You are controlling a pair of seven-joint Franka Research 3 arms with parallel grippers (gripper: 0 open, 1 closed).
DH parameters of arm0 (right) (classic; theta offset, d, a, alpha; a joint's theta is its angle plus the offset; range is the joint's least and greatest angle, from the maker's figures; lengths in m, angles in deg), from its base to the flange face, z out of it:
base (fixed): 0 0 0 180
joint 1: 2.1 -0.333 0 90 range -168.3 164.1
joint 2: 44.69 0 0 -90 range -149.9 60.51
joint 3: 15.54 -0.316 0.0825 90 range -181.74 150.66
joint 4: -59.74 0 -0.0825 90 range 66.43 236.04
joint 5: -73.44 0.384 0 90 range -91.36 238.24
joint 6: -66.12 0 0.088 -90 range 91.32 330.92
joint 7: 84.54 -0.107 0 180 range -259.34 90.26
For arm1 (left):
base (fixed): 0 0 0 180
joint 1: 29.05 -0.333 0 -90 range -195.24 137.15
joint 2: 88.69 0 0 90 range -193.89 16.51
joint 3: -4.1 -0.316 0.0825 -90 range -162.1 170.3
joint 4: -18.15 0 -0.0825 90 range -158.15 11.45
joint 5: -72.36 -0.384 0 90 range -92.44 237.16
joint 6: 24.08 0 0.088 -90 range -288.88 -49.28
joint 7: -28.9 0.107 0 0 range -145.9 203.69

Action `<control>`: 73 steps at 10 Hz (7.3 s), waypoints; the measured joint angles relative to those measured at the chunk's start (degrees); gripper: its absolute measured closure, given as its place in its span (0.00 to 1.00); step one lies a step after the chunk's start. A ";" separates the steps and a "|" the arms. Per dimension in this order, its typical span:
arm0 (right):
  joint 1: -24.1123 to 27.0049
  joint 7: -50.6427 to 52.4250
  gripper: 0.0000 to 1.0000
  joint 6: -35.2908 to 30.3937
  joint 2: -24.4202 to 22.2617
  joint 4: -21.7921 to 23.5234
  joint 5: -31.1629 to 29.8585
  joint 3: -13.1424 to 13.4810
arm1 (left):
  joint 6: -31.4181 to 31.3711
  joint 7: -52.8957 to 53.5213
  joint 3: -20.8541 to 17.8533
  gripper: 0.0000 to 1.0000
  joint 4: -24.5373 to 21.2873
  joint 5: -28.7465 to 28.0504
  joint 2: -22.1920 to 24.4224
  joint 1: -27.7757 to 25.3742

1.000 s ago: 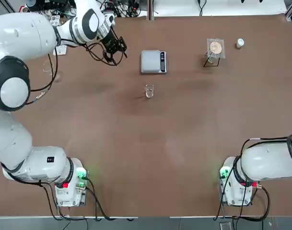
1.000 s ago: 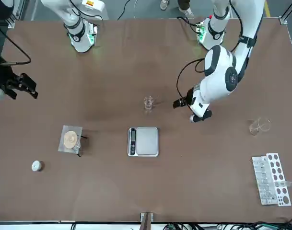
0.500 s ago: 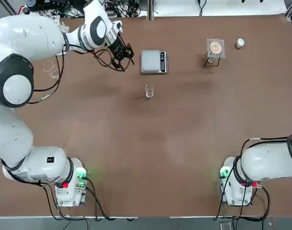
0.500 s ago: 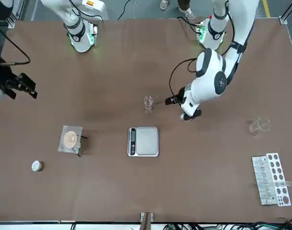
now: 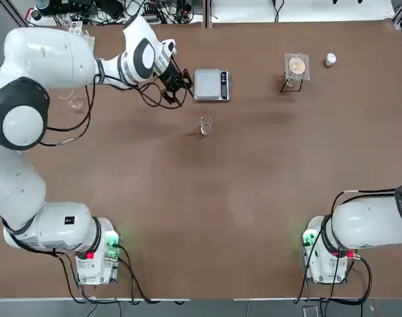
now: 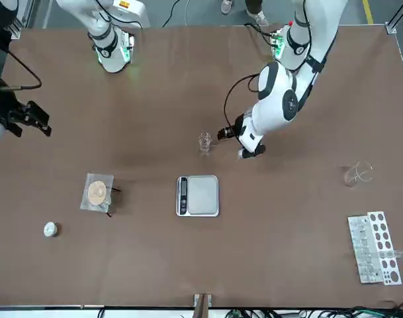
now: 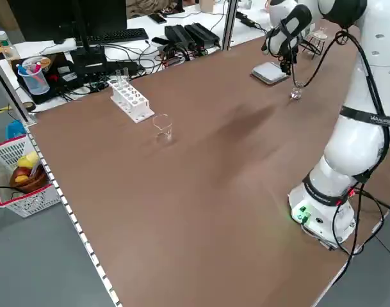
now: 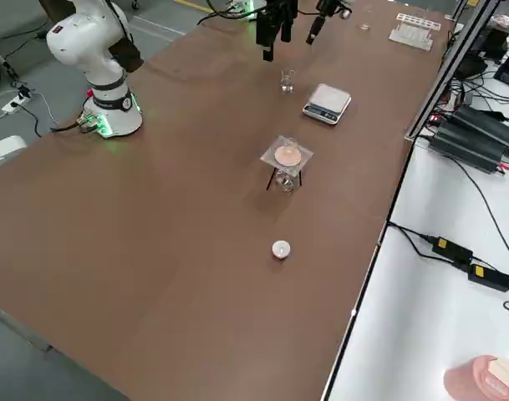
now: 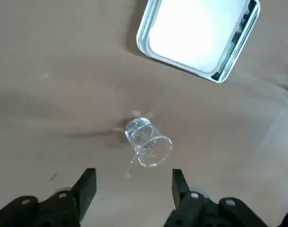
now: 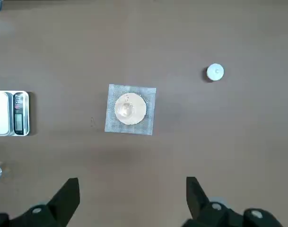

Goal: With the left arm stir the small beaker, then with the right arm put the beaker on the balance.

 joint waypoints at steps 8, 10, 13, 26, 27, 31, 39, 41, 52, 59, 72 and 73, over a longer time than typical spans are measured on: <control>-0.12 -1.74 0.00 -0.03 -0.12 -0.10 0.00 -0.07 | -7.64 -1.10 0.09 0.39 -3.02 0.15 -3.19 6.44; -0.14 -2.02 0.00 -0.03 -0.12 -0.12 0.00 -0.08 | -10.60 -1.10 -0.05 0.41 -3.23 0.15 -4.09 6.42; -0.14 -2.03 0.00 -0.03 -0.12 -0.13 0.00 -0.10 | -12.74 -1.05 -0.18 0.44 -3.27 0.15 -5.80 6.29; -0.15 -2.09 0.00 -1.28 -0.16 -0.82 -0.05 -0.10 | -12.83 -0.88 -0.03 0.74 -3.21 0.13 -5.80 6.48; -0.15 -2.17 0.00 -1.31 -0.16 -0.82 -0.05 -0.10 | -12.83 -0.88 -0.03 0.75 -3.20 0.13 -5.80 6.48; -0.15 -2.26 0.00 -1.44 -0.16 -0.82 -0.05 -0.10 | -12.86 -0.89 -0.03 0.83 -3.07 0.13 -5.80 6.48; -0.15 -2.26 0.00 -1.60 -0.16 -0.81 -0.07 -0.10 | -13.08 -1.91 0.14 0.93 -2.60 0.14 -5.38 6.58; -0.15 -2.26 0.00 -1.66 -0.16 -0.81 -0.07 -0.10 | -13.08 -3.10 0.14 0.93 -2.59 0.14 -4.90 6.61; 0.03 -2.26 0.00 -2.17 -0.16 -0.80 -0.08 0.06 | -9.94 -18.38 -0.04 0.93 -2.54 -11.40 -1.22 8.05; 0.03 -2.26 0.00 -2.17 -0.16 -0.80 -0.08 0.05 | -9.31 -36.27 0.13 0.93 -0.97 -23.95 -0.07 8.81; 0.04 -2.26 0.00 -2.18 -0.16 -0.78 -0.08 0.05 | -4.98 -60.95 0.25 0.93 3.10 -46.21 -2.73 15.02; 0.03 -2.26 0.00 -2.18 -0.16 -0.78 -0.08 0.05 | -4.83 -62.64 0.24 0.93 3.40 -48.01 -3.41 15.34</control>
